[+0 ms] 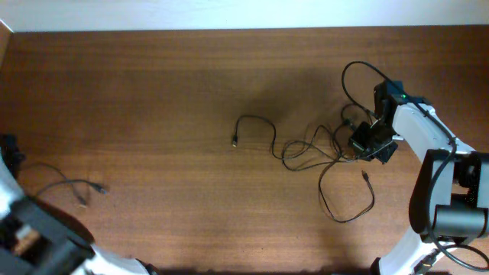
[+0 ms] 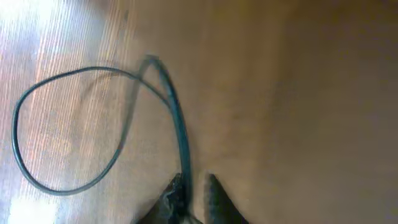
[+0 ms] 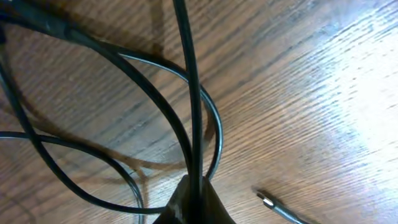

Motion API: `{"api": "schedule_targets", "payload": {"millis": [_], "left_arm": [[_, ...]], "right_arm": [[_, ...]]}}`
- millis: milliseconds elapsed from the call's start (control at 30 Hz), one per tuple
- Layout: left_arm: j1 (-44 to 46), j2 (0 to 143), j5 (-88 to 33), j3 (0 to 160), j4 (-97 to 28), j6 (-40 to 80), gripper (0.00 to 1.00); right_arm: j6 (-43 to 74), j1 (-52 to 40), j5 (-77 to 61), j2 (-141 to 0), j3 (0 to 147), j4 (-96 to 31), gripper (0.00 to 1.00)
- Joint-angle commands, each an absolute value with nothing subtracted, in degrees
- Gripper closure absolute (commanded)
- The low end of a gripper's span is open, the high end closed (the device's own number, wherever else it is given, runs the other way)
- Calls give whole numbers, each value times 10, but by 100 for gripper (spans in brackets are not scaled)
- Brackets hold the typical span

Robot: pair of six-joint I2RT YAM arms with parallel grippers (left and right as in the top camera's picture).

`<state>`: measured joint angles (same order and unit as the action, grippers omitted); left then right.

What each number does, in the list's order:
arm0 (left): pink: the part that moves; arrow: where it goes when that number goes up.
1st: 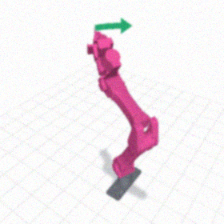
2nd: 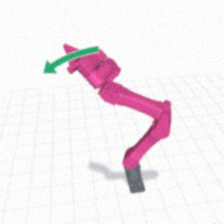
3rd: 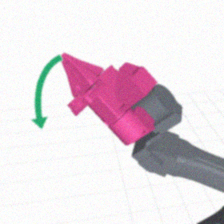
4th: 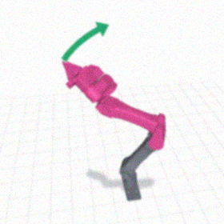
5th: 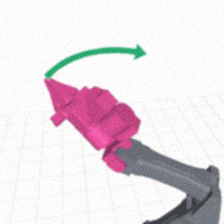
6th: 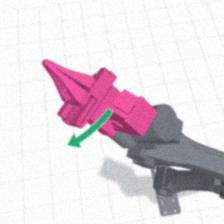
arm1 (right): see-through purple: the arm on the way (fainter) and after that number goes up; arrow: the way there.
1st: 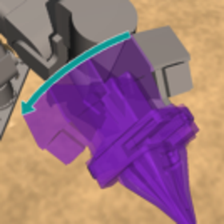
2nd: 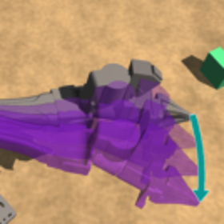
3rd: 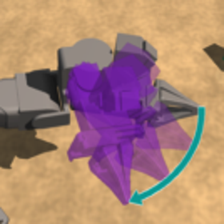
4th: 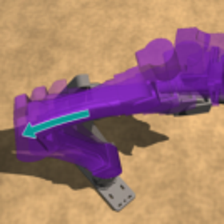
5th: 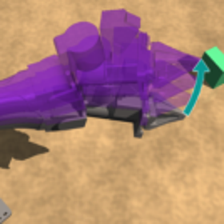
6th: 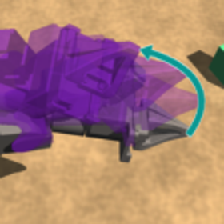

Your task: Untangle cables

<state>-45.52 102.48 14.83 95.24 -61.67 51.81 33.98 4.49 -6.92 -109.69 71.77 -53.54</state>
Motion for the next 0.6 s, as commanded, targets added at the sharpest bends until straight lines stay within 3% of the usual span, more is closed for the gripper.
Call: {"api": "schedule_targets", "payload": {"millis": [0, 67, 100, 233, 300, 333, 400, 433, 567], "left_arm": [[-455, 912, 12, 957, -608, 495, 29], [-445, 859, -34, 957, -613, 491, 2], [-435, 853, -32, 957, -618, 491, 1], [-414, 893, -28, 957, -707, 519, 1], [-409, 907, -143, 957, -717, 470, 1], [-395, 907, -170, 957, -717, 438, 1], [-335, 906, -177, 957, -717, 391, 1], [-296, 906, -169, 957, -717, 389, 1], [-116, 908, -108, 957, -699, 389, 1]], "right_arm": [[299, 43, -70, -1096, 736, -554, 96], [254, 41, -70, -1075, 786, -609, 96], [243, 41, -70, -1063, 799, -621, 96], [227, 41, -70, -1000, 832, -672, 95], [227, 42, -70, -955, 832, -685, 95], [227, 42, -70, -919, 832, -695, 90], [227, 42, -71, -864, 832, -708, 66], [227, 42, -71, -832, 832, -719, 60], [227, 41, -75, -779, 832, -758, 56]]}}
